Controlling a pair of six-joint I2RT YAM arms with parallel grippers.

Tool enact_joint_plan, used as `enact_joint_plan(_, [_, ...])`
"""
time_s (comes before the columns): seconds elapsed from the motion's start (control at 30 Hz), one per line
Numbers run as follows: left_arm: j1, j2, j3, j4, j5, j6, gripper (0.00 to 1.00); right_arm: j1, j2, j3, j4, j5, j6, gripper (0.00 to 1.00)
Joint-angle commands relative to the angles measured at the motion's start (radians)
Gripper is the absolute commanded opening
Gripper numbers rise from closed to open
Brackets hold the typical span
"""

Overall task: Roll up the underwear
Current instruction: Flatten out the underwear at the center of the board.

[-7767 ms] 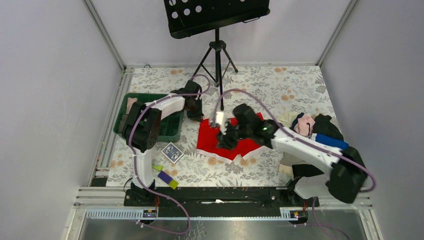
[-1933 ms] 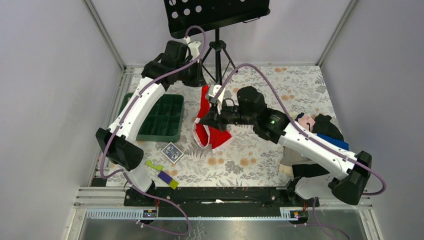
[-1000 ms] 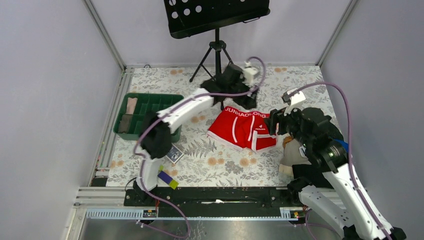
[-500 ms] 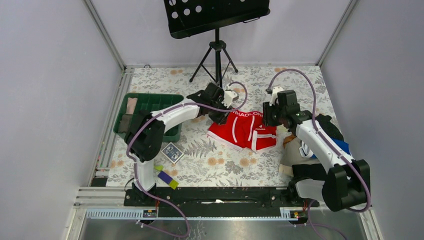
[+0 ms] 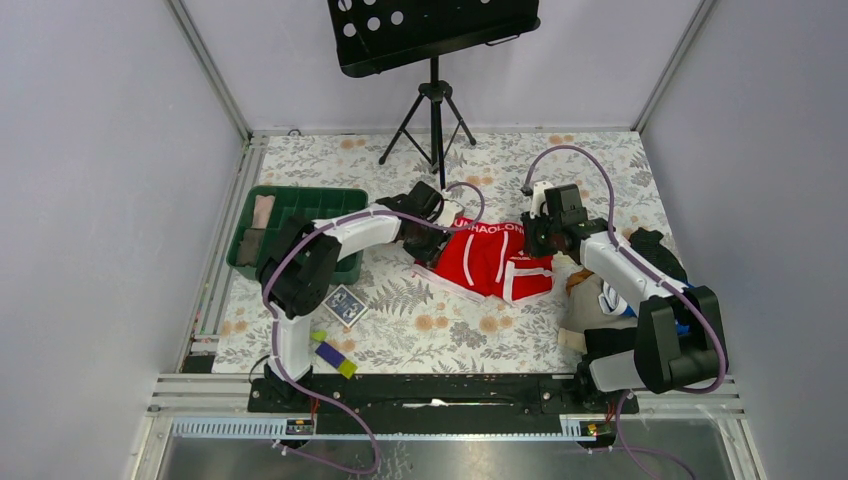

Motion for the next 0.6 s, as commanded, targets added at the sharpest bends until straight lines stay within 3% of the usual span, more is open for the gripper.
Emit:
enact_joint_plan(0.0, [0.001, 0.008, -0.023, -0.109, 0.056, -0.076, 0.4, -0.005, -0.015, -0.005, 0.021, -0.035, -0.021, 0.21])
enact_joint_plan(0.2, [0.005, -0.189, -0.172, -0.255, 0.153, -0.074, 0.28, -0.006, -0.053, 0.008, -0.042, -0.031, -0.031, 0.24])
enact_joint_plan(0.3, [0.007, -0.35, -0.258, -0.309, 0.168, -0.039, 0.28, -0.007, -0.06, 0.026, -0.083, -0.026, -0.014, 0.28])
enact_joint_plan(0.43, [0.075, -0.427, -0.18, -0.325, 0.03, -0.027, 0.47, -0.01, -0.041, 0.061, -0.081, -0.025, 0.013, 0.47])
enact_joint_plan(0.57, [0.15, -0.39, -0.063, -0.255, -0.069, -0.076, 0.57, -0.013, 0.067, 0.131, -0.036, -0.003, 0.028, 0.64])
